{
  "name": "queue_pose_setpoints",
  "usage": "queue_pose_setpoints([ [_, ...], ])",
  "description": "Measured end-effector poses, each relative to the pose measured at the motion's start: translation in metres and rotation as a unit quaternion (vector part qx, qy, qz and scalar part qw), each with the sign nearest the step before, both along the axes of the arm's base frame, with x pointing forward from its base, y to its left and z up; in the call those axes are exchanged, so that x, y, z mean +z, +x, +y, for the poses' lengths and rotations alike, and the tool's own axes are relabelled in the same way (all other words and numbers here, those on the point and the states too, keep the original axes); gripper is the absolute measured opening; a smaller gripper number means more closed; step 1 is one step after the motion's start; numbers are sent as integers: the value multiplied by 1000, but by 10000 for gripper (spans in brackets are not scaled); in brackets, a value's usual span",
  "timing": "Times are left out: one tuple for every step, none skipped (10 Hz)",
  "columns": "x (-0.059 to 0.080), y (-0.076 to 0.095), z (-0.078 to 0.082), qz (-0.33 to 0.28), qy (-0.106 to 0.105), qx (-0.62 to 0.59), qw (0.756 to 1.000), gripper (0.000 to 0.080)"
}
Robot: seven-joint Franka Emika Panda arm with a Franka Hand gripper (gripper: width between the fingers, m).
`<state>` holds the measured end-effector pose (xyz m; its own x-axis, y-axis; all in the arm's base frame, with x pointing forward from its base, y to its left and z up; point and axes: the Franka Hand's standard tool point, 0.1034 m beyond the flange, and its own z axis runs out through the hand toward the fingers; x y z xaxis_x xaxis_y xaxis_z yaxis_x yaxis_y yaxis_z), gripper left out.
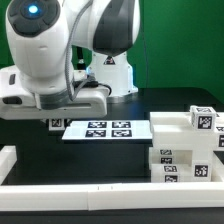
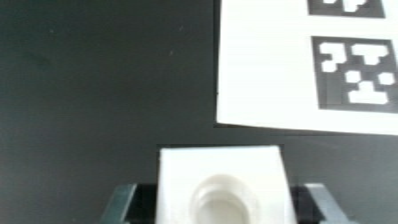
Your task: Assemble chair
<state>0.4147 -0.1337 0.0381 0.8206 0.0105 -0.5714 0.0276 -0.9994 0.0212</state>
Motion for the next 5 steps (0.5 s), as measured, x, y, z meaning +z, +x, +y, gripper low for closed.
queue_pose_setpoints([
  [0, 3, 0, -27, -1, 3, 1000, 263],
  [-2, 9, 2, -73, -5, 1, 997, 264],
  [-7, 10, 11, -109, -2, -5, 994, 264],
  [-12, 15, 17, -141, -2, -11, 990, 264],
  [-16, 22, 18, -184, -6, -17, 983, 264],
])
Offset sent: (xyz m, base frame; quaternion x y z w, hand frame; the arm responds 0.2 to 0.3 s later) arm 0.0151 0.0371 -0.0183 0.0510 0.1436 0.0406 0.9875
